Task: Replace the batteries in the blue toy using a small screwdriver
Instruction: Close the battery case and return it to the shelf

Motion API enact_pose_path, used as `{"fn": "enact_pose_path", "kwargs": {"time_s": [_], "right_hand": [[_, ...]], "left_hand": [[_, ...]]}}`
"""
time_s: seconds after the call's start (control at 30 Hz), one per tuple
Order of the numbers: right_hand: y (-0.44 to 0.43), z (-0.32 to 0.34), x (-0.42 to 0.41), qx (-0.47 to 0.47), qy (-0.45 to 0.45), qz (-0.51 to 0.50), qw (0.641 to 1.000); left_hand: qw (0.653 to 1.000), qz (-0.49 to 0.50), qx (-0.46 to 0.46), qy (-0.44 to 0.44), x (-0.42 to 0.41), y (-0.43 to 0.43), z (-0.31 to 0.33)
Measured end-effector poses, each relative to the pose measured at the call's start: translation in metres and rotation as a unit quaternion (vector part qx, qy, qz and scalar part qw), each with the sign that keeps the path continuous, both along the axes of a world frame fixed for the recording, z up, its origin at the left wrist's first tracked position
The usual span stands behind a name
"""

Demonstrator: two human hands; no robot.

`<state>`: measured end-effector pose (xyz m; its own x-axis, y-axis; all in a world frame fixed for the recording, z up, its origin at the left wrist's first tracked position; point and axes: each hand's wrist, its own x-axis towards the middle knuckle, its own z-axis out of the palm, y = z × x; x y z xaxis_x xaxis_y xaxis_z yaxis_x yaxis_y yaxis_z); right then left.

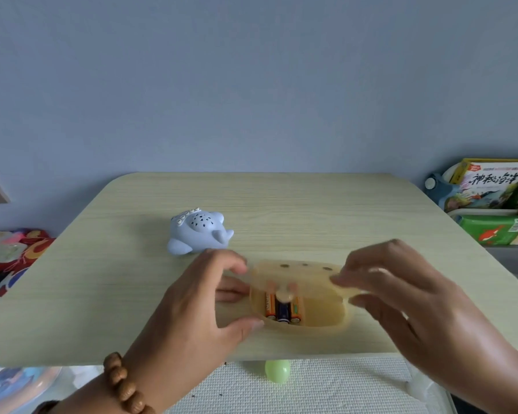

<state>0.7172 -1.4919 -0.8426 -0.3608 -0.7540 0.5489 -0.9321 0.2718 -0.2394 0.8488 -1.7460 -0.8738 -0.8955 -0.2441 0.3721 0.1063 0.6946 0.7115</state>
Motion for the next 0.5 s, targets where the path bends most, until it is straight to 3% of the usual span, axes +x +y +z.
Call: {"fn": "enact_pose_path", "kwargs": {"time_s": [0.1,0.2,0.3,0.5], "right_hand": [[0.007,-0.019,0.006,0.022,0.060,0.013,0.998],[0.009,-0.025,0.008,0.018,0.050,0.026,0.998],[0.008,-0.019,0.010,-0.002,-0.017,0.033,0.999],[-0.008,-0.013,0.013,0.008,-0.207,-0.057,0.977]], "left_hand": [[0.999,-0.023,0.005,-0.046,-0.001,-0.003,0.001],[0.992,-0.085,-0.068,-0.061,-0.003,-0.004,0.007],[0.988,-0.113,-0.092,-0.047,-0.006,-0.004,0.012],[0.990,-0.106,-0.083,-0.034,-0.014,-0.004,0.013]]}}
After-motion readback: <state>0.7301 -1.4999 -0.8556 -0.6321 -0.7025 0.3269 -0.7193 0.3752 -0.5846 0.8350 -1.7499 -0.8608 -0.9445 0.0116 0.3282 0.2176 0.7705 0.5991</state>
